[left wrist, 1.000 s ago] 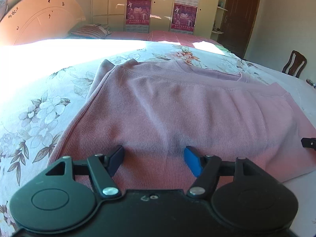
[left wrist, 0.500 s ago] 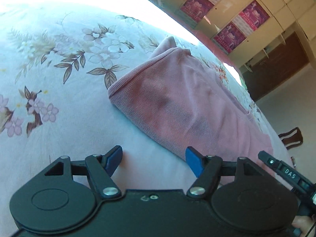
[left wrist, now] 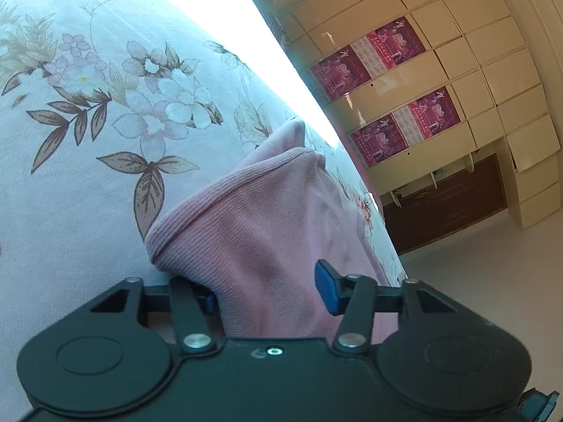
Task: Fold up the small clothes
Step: 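Grasp the side edge of the folded sweatshirt with the left gripper, then fold the held side over onto the other half with the left gripper, release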
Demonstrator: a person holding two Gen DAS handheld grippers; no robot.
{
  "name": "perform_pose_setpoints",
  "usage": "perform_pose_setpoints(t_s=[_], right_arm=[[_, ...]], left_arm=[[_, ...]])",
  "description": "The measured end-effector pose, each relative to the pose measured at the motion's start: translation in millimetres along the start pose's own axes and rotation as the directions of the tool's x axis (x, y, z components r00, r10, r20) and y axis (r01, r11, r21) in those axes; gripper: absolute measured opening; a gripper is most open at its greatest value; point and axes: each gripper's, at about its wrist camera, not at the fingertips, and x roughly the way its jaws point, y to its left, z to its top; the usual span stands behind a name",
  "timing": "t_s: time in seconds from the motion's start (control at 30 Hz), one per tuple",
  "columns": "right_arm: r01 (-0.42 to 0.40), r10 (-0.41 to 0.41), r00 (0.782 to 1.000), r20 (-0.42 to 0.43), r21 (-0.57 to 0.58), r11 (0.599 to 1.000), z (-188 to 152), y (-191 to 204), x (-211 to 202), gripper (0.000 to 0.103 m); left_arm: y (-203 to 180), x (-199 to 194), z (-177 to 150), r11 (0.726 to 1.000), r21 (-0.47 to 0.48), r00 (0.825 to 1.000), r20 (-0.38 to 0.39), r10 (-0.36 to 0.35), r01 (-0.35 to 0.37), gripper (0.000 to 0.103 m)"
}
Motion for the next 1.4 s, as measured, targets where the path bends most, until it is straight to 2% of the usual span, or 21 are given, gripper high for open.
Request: perform_pose_setpoints(t_s=[0.03,0.07,0.17,0.23,0.3,0.4,0.47,0.57,0.7,0.83,0.97,1.0,1.03,1.07,1.17,1.2,1.27,1.3,1.33,1.37,1.4], right_arm=[[0.015,-0.015,1.0,-0.006,-0.014,1.0,-3.5,1.1,4.1,0.036],[0.029,-0.029,1.0,-0.005,-0.037,0.999,-7.7,3.4,7.3,0.036],[0.088,-0.082,0.996,0.047,-0.142,0.986,-22.3,16.3,11.1,0.036],[0.106,-0.1,0.994,0.05,-0.158,0.982,-22.9,21.2,11.8,0.036],[0.098,-0.092,0.994,0.051,-0.135,0.986,-23.2,18.3,12.9,0.036],[0.091,-0.078,0.993,0.092,-0.146,0.985,-32.1,14.8,13.7,0.036],[0.041,-0.034,0.996,0.077,-0.093,0.995,-26.1,5.8,11.4,0.036],[-0.066,0.061,0.994,0.089,0.061,0.996,-14.2,-27.5,-2.8,0.036],[-0.088,0.064,0.988,0.14,0.168,0.982,-5.5,-80.8,-32.5,0.036],[-0.075,0.046,0.991,0.129,0.229,0.971,-7.5,-143.5,-54.7,0.036],[-0.036,0.008,0.995,0.096,0.291,0.956,-23.0,-199.6,-67.2,0.036],[-0.03,0.003,0.996,0.086,0.314,0.949,-28.0,-213.0,-70.3,0.036],[-0.026,0.0,0.997,0.077,0.334,0.942,-33.0,-225.0,-74.1,0.036],[-0.031,0.006,0.997,0.071,0.353,0.935,-36.5,-234.2,-76.6,0.036],[-0.074,0.048,0.996,0.074,0.409,0.91,-42.5,-254.0,-84.2,0.036],[-0.097,0.068,0.994,0.083,0.426,0.899,-42.8,-258.7,-86.6,0.036],[-0.158,0.123,0.987,0.105,0.459,0.874,-40.2,-265.9,-91.8,0.036],[-0.183,0.146,0.983,0.116,0.463,0.867,-36.5,-267.9,-94.1,0.036],[-0.198,0.158,0.979,0.125,0.46,0.865,-35.2,-266.1,-98.1,0.036],[-0.208,0.165,0.977,0.133,0.455,0.866,-32.6,-265.7,-99.3,0.036],[-0.216,0.172,0.975,0.138,0.45,0.866,-30.1,-265.3,-100.4,0.036]], left_arm=[[2.7,3.0,0.6,1.0,-0.012,1.0,0.001,0.008,-0.008,0.019],[5.7,5.9,1.4,1.0,-0.024,1.0,-0.002,0.01,-0.01,0.016],[3.4,7.8,1.5,1.0,0.0,1.0,0.003,0.009,-0.009,0.013],[-5.4,4.4,2.6,0.999,0.035,1.0,0.014,0.003,-0.003,0.011],[-18.3,-0.2,4.2,0.995,0.096,0.999,0.03,-0.012,0.009,0.011],[-50.5,-9.0,6.0,0.973,0.225,0.997,0.051,-0.057,0.044,0.011],[-81.7,-14.4,1.1,0.942,0.328,0.994,0.054,-0.094,0.071,0.01],[-130.0,-16.2,-16.2,0.888,0.443,0.987,0.042,-0.155,0.121,0.01],[-192.6,-2.0,-63.5,0.803,0.563,0.976,-0.032,-0.215,0.195,0.01],[-236.9,26.6,-123.4,0.729,0.627,0.96,-0.142,-0.241,0.275,0.01],[-253.8,62.3,-188.8,0.656,0.687,0.949,-0.253,-0.186,0.312,0.01],[-252.4,75.3,-208.3,0.638,0.703,0.946,-0.288,-0.146,0.312,0.01],[-249.1,84.1,-221.7,0.633,0.711,0.945,-0.309,-0.109,0.306,0.01],[-246.1,90.1,-232.9,0.626,0.724,0.947,-0.311,-0.078,0.289,0.01],[-238.9,92.9,-253.3,0.579,0.78,0.96,-0.277,-0.022,0.239,0.011],[-240.7,89.1,-258.1,0.546,0.806,0.965,-0.26,-0.017,0.227,0.014],[-247.0,81.2,-271.8,0.445,0.87,0.971,-0.238,-0.002,0.214,0.025],[-249.0,75.6,-277.7,0.397,0.89,0.97,-0.243,-0.006,0.225,0.037],[-248.0,65.3,-281.2,0.338,0.911,0.969,-0.245,-0.019,0.237,0.062],[-247.1,57.1,-284.2,0.3,0.925,0.972,-0.232,-0.033,0.231,0.074],[-245.2,47.1,-285.8,0.265,0.938,0.974,-0.216,-0.059,0.224,0.075]])
